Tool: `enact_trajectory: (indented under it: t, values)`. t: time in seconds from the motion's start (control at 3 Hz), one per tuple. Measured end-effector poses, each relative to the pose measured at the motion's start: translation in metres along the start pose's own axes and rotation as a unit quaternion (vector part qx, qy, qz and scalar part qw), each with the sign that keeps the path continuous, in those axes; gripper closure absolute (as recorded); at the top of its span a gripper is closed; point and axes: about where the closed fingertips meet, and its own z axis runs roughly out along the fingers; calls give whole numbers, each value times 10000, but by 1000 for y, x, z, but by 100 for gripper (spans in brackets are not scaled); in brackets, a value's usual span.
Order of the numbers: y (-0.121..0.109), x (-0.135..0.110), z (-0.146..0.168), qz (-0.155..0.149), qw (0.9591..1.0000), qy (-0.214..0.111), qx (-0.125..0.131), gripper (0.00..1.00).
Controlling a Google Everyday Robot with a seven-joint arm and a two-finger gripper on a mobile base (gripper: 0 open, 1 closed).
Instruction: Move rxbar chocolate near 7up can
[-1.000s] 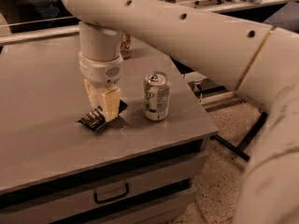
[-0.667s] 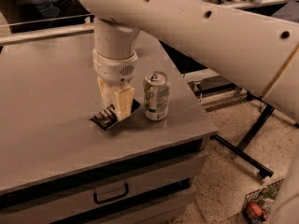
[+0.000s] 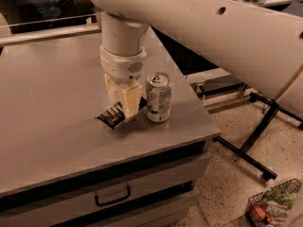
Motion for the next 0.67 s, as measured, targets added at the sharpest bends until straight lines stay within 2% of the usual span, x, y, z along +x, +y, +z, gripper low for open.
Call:
enact_trajectory:
  t: [0.67]
  values:
    - [-1,0,-1,-65,10000,34,-28,8]
